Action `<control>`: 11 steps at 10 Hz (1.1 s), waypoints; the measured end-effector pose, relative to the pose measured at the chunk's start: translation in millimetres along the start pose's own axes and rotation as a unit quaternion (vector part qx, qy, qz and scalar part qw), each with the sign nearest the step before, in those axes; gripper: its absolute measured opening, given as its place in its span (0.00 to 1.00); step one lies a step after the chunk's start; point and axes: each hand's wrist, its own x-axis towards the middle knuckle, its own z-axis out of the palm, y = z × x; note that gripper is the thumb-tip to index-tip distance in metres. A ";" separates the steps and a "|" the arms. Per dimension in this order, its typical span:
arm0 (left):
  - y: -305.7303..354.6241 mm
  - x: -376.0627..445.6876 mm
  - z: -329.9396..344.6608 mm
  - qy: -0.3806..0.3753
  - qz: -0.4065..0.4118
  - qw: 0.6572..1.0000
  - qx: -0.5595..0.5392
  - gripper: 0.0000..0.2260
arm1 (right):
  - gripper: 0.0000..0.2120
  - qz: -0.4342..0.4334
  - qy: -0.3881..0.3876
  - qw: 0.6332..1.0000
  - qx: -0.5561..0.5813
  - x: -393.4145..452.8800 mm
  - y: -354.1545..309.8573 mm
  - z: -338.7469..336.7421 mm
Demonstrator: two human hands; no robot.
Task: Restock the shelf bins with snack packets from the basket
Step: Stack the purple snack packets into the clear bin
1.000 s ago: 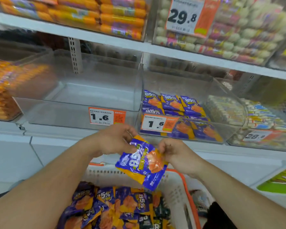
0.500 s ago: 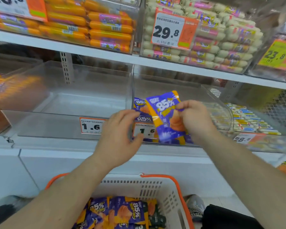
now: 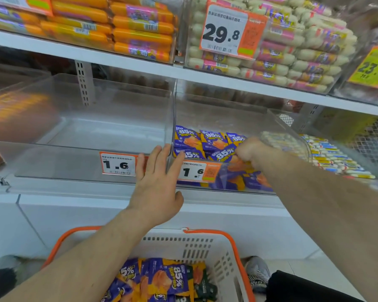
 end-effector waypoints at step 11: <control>6.8 -30.7 0.2 -0.341 0.056 0.936 -0.068 0.17 | 0.11 -0.573 0.367 0.728 -0.088 -49.5 67.6 60.1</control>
